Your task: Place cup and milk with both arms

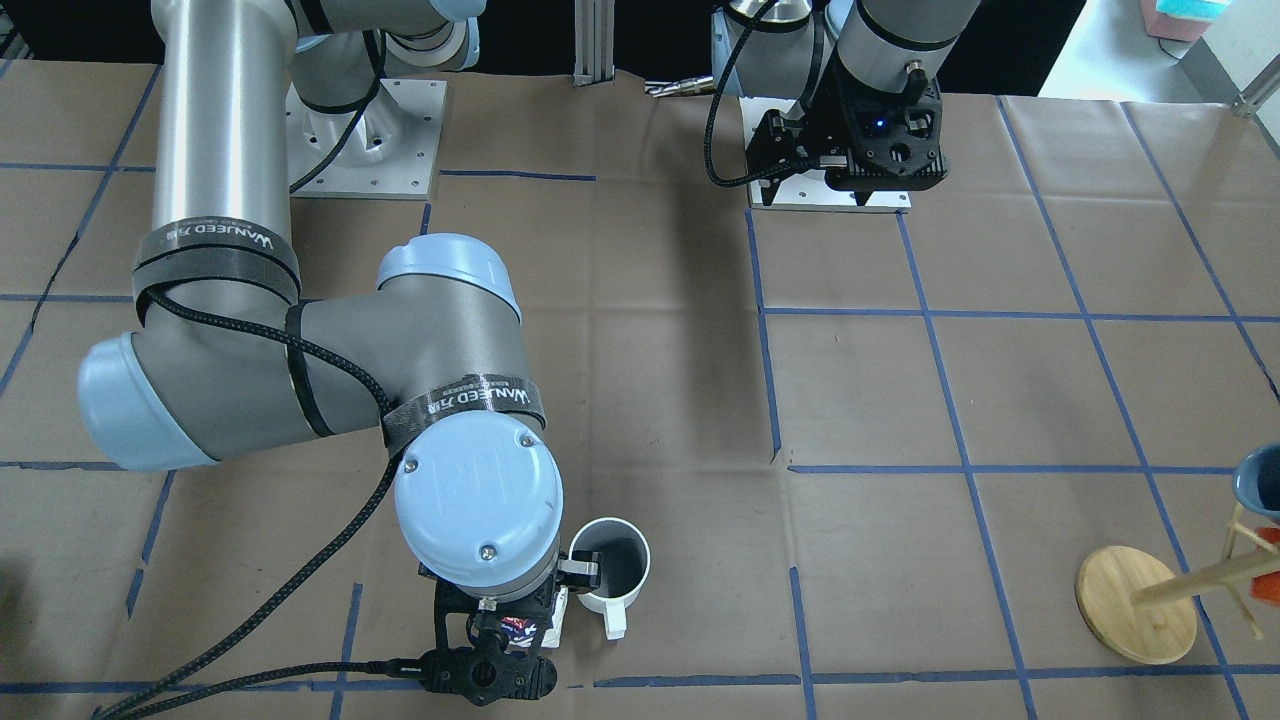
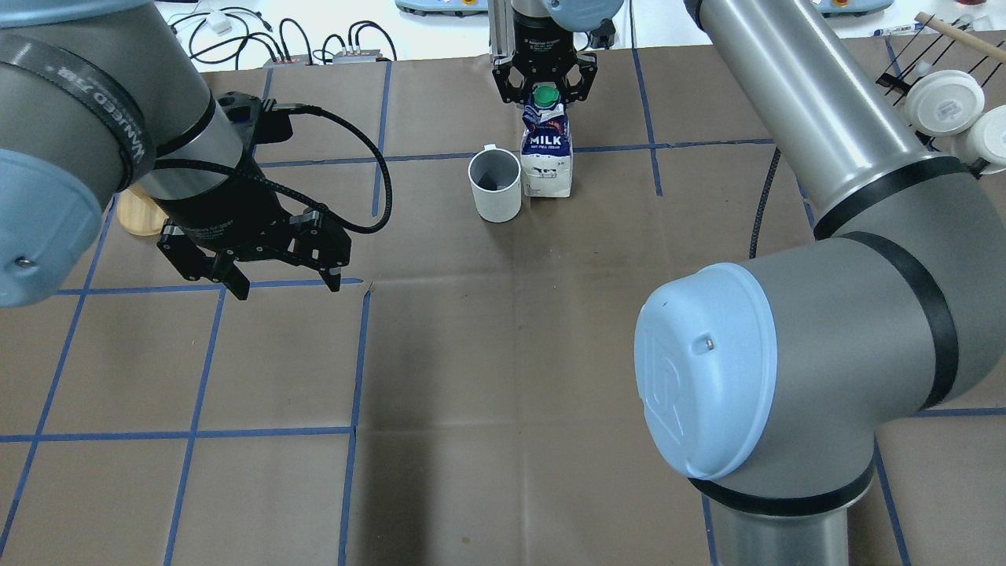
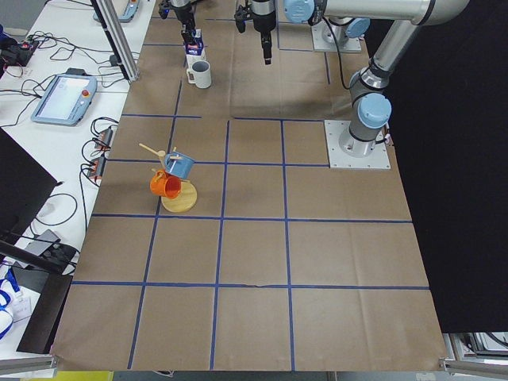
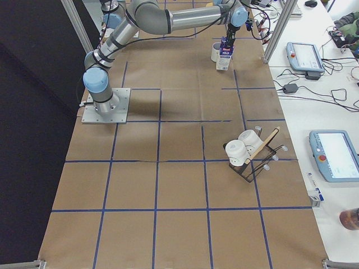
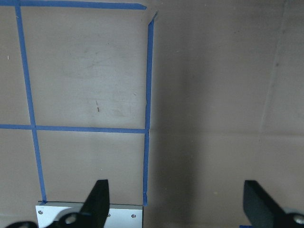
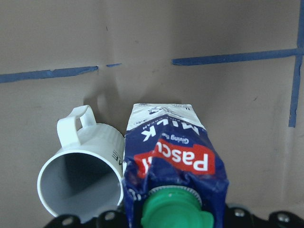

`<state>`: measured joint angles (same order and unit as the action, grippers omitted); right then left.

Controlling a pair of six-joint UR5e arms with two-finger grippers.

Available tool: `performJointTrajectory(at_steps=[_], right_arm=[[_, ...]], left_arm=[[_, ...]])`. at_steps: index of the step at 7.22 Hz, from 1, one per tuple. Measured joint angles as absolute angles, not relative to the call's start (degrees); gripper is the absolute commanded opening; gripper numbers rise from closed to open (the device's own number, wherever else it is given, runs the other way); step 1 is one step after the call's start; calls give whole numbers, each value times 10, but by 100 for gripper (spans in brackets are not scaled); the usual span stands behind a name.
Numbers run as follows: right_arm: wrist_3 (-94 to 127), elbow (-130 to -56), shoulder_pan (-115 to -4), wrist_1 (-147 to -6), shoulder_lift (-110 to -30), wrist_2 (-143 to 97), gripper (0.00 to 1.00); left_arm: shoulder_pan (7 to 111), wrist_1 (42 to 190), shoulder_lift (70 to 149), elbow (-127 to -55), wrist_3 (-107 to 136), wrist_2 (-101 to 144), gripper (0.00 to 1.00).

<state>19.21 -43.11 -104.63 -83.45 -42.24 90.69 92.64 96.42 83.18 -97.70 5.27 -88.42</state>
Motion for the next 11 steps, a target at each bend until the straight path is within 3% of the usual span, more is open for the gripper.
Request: performJointTrajectory(at_steps=[5,6,9,11], right_arm=[[57,-423,-998,-821,-462,908,99],[-4,-426,-979,-802,-483,908,89],[-133,-445,-894,-630,-563,886,82],[-146,-512,-868,-612,-626,883,85]], left_arm=[[926,964,835,-975,53,-884,100],[926,964,836,-975,53,-884,100],[926,964,838,-976,53,-884,100],[926,964,838,-977,53,-883,100]])
